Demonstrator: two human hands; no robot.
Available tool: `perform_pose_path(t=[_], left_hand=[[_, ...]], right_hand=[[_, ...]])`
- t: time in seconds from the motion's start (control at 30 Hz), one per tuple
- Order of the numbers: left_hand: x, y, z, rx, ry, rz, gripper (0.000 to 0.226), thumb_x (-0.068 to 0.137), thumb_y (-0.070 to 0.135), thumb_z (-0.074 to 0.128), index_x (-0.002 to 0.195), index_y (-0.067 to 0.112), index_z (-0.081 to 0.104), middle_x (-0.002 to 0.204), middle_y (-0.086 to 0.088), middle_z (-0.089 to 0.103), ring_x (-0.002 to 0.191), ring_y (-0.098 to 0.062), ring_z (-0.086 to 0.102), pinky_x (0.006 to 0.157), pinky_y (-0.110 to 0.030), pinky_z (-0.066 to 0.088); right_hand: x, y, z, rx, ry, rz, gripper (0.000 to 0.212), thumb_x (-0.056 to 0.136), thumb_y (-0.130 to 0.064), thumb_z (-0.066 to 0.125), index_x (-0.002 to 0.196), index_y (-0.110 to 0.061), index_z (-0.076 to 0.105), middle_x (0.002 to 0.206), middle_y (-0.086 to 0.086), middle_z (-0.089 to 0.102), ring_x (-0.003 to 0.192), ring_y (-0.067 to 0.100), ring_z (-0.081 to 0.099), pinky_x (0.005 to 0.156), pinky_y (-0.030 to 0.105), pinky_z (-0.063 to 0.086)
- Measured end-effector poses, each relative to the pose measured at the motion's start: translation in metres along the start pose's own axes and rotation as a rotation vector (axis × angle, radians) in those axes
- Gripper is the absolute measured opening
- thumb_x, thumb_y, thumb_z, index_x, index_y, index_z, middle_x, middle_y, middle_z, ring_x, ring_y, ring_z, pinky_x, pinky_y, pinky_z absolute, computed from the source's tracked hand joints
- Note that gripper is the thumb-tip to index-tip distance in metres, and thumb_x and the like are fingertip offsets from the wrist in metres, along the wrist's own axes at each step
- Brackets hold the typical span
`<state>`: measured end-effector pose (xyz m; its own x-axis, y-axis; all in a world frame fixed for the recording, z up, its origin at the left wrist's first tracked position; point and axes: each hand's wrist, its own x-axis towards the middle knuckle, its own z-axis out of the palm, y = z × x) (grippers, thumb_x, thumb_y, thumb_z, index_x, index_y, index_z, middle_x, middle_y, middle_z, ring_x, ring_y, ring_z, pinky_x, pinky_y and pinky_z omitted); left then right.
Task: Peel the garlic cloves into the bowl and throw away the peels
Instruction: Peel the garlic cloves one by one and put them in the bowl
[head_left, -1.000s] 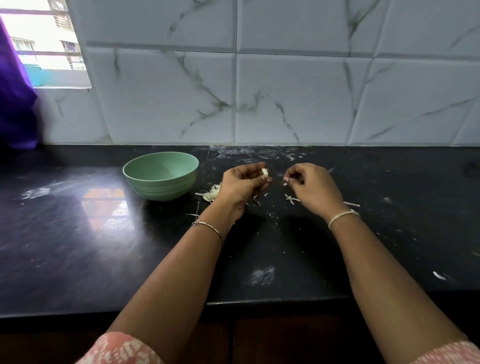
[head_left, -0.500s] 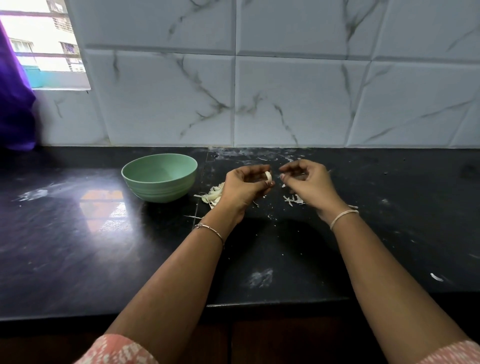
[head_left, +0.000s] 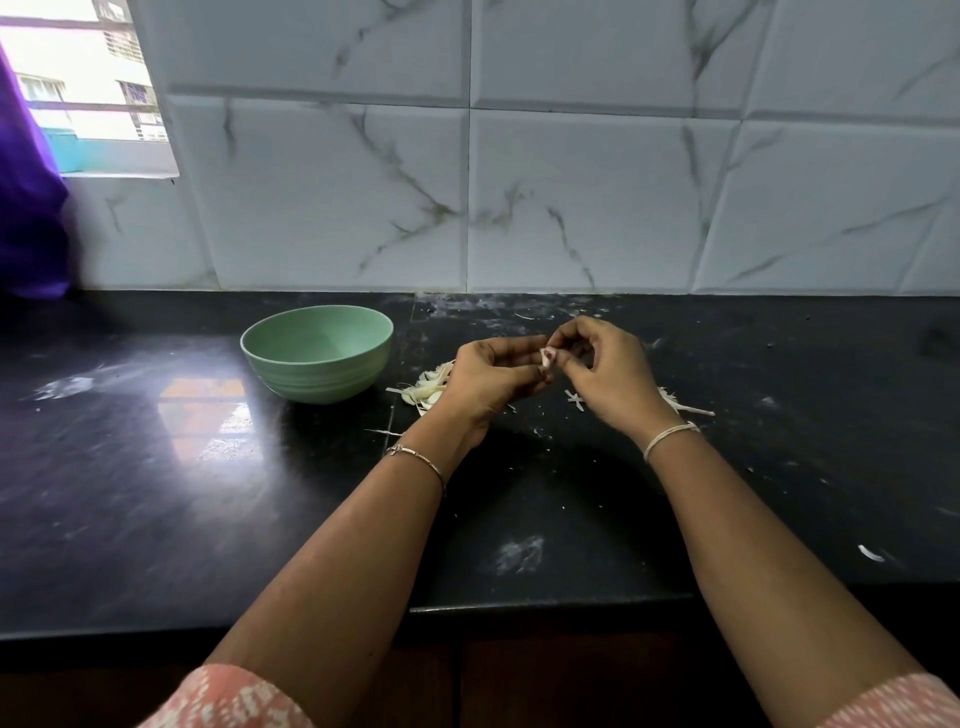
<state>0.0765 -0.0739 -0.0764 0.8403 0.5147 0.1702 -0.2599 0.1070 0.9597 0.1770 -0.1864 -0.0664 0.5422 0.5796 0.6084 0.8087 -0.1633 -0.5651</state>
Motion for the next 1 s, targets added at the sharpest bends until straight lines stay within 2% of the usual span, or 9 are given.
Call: perform_pose_path(t=[0.17, 0.4, 0.6, 0.67, 0.73, 0.8, 0.87, 0.93, 1.0], left_hand=[[0.000, 0.000, 0.000, -0.067, 0.006, -0.049, 0.033, 0.081, -0.009, 0.069, 0.114, -0.004, 0.066, 0.083, -0.008, 0.073, 0.070, -0.013, 0.071, 0.063, -0.017, 0.055], [0.003, 0.002, -0.002, -0.156, 0.059, -0.048, 0.025, 0.081, -0.014, 0.066, 0.101, 0.001, 0.067, 0.090, -0.014, 0.070, 0.068, -0.015, 0.071, 0.066, -0.020, 0.058], [0.004, 0.001, -0.002, -0.140, 0.042, -0.043, 0.028, 0.081, -0.013, 0.066, 0.103, 0.004, 0.068, 0.089, -0.008, 0.072, 0.072, -0.017, 0.071, 0.072, -0.023, 0.058], [0.003, 0.001, -0.001, -0.130, 0.033, -0.042, 0.028, 0.080, -0.013, 0.067, 0.103, 0.004, 0.068, 0.090, -0.008, 0.072, 0.074, -0.017, 0.071, 0.074, -0.025, 0.057], [0.002, 0.001, 0.000, -0.103, 0.021, -0.032, 0.030, 0.078, -0.013, 0.070, 0.101, 0.005, 0.069, 0.092, -0.010, 0.071, 0.077, -0.018, 0.069, 0.077, -0.026, 0.055], [0.002, 0.001, 0.000, -0.087, 0.009, -0.019, 0.031, 0.078, -0.013, 0.069, 0.102, 0.005, 0.069, 0.093, -0.010, 0.071, 0.077, -0.016, 0.070, 0.077, -0.025, 0.056], [0.001, 0.001, 0.001, -0.064, -0.001, 0.004, 0.031, 0.079, -0.014, 0.068, 0.104, 0.005, 0.068, 0.092, -0.008, 0.073, 0.075, -0.013, 0.071, 0.071, -0.021, 0.057], [0.001, 0.002, 0.000, -0.023, 0.002, 0.038, 0.030, 0.078, -0.012, 0.070, 0.102, 0.006, 0.069, 0.089, -0.008, 0.073, 0.077, -0.014, 0.070, 0.071, -0.022, 0.054], [0.000, 0.002, 0.000, 0.016, 0.012, 0.070, 0.028, 0.077, -0.008, 0.073, 0.099, 0.008, 0.070, 0.087, -0.008, 0.073, 0.083, -0.018, 0.067, 0.075, -0.025, 0.053]], right_hand=[[-0.001, 0.000, 0.001, -0.138, -0.060, -0.020, 0.006, 0.093, -0.015, 0.059, 0.095, -0.021, 0.059, 0.095, -0.008, 0.057, 0.086, 0.011, 0.052, 0.072, 0.027, 0.039], [-0.002, -0.001, -0.002, -0.182, -0.164, 0.017, 0.007, 0.096, -0.016, 0.054, 0.094, -0.022, 0.055, 0.098, -0.005, 0.053, 0.087, 0.013, 0.051, 0.074, 0.029, 0.038], [0.000, 0.015, -0.020, -0.350, 0.049, 0.125, 0.019, 0.084, -0.001, 0.066, 0.091, -0.018, 0.072, 0.093, -0.005, 0.056, 0.083, 0.013, 0.056, 0.078, 0.026, 0.045], [-0.002, 0.016, -0.023, -0.321, 0.103, 0.170, 0.022, 0.083, -0.001, 0.065, 0.093, -0.018, 0.074, 0.089, -0.003, 0.065, 0.083, 0.015, 0.063, 0.079, 0.027, 0.051], [-0.002, 0.014, -0.024, -0.275, 0.123, 0.229, 0.006, 0.081, -0.014, 0.075, 0.085, -0.018, 0.072, 0.076, -0.003, 0.069, 0.074, 0.015, 0.065, 0.071, 0.029, 0.052], [-0.001, 0.010, -0.021, -0.228, 0.131, 0.237, 0.017, 0.076, -0.019, 0.081, 0.072, -0.018, 0.064, 0.065, -0.006, 0.062, 0.062, 0.011, 0.058, 0.062, 0.026, 0.046], [0.001, 0.006, -0.016, -0.032, 0.086, 0.201, 0.024, 0.076, -0.009, 0.079, 0.071, -0.021, 0.060, 0.070, -0.007, 0.062, 0.065, 0.010, 0.059, 0.066, 0.030, 0.051], [0.001, 0.001, -0.011, 0.135, -0.015, 0.143, 0.022, 0.079, -0.001, 0.075, 0.082, -0.021, 0.065, 0.086, -0.004, 0.069, 0.082, 0.014, 0.067, 0.081, 0.032, 0.056], [0.000, -0.001, -0.007, 0.164, -0.092, 0.095, 0.019, 0.082, -0.003, 0.073, 0.092, -0.018, 0.068, 0.095, -0.003, 0.070, 0.090, 0.014, 0.068, 0.085, 0.028, 0.055]])
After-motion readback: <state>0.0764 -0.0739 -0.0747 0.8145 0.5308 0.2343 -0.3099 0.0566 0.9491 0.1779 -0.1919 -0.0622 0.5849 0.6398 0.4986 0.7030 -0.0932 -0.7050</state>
